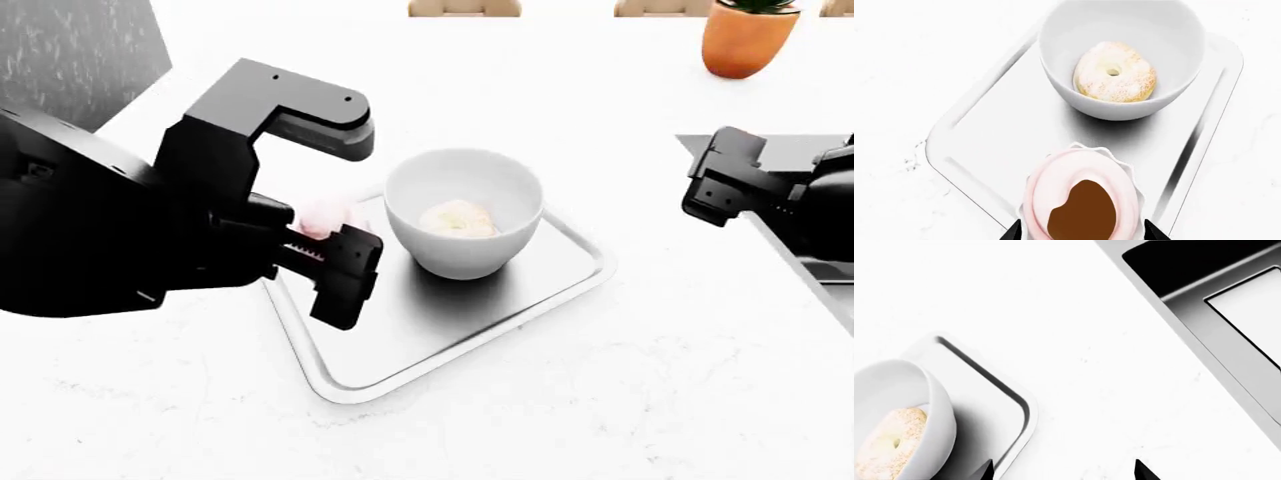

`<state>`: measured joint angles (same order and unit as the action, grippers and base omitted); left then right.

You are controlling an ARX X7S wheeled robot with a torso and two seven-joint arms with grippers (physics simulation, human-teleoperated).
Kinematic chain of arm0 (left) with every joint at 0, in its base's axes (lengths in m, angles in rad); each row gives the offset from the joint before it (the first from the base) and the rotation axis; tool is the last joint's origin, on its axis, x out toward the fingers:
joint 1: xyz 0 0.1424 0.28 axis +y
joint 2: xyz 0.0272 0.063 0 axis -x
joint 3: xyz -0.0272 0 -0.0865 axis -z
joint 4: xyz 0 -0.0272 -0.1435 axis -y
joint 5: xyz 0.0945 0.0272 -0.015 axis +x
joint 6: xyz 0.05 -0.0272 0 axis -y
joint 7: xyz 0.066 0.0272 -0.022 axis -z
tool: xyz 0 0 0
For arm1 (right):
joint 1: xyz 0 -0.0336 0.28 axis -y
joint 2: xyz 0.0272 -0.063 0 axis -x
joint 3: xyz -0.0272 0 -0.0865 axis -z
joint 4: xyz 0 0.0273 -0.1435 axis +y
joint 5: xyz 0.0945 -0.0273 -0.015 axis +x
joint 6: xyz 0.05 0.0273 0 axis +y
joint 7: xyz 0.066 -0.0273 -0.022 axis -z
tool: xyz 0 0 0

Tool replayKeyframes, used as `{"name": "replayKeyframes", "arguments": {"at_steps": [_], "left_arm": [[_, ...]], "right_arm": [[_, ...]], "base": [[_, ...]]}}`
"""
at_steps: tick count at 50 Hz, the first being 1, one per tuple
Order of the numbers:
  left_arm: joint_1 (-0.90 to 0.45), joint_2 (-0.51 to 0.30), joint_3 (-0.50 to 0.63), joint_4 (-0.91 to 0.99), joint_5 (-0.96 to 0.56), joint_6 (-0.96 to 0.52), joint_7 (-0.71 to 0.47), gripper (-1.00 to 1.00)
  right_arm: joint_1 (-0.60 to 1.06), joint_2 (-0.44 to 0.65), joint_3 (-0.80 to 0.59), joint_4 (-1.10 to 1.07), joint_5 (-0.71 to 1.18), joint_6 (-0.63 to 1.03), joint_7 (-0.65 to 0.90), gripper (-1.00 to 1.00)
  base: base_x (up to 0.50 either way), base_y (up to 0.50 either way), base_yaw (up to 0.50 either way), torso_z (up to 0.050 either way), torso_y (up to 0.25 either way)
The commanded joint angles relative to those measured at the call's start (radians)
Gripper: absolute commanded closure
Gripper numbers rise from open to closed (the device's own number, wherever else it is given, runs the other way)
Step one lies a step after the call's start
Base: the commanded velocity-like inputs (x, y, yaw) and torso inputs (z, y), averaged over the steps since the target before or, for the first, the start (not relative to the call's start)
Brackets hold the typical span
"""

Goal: Pick up the bowl with donut and place it on the tray. Pick up the cupcake and place it on the tray.

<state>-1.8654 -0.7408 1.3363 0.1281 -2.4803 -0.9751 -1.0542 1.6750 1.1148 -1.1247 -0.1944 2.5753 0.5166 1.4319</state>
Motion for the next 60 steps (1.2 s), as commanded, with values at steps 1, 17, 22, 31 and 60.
{"name": "replayKeyframes", "arguments": {"at_steps": [1,17,22,31,60], "left_arm": [[0.006,-0.002,0.003,0.005,-0.002,0.009,-0.003,1.00],[0.002,-0.004,0.017,0.026,-0.051,0.017,-0.024,1.00],[0.003,0.004,0.024,0.019,-0.051,0.006,-0.022,1.00],[-0.010,0.031,0.031,-0.017,-0.031,-0.018,-0.013,1.00],[-0.066,0.020,0.030,0.000,-0.048,-0.058,-0.022,-1.00]], "right_arm": [[-0.015,0.002,-0.009,-0.004,-0.007,-0.012,-0.014,-1.00],[-0.021,0.002,-0.015,-0.001,-0.014,-0.021,-0.030,-1.00],[-0.026,0.006,-0.017,-0.006,-0.015,-0.025,-0.034,-1.00],[-0.038,0.009,-0.023,-0.008,-0.023,-0.029,-0.045,-1.00],[-0.019,0.022,-0.021,-0.026,-0.004,-0.020,-0.027,-1.00]], "base": [[0.00,0.00,0.00,0.000,0.000],[0.00,0.00,0.00,0.001,0.001],[0.00,0.00,0.00,0.000,0.000],[0.00,0.00,0.00,0.000,0.000],[0.00,0.00,0.00,0.000,0.000]]}}
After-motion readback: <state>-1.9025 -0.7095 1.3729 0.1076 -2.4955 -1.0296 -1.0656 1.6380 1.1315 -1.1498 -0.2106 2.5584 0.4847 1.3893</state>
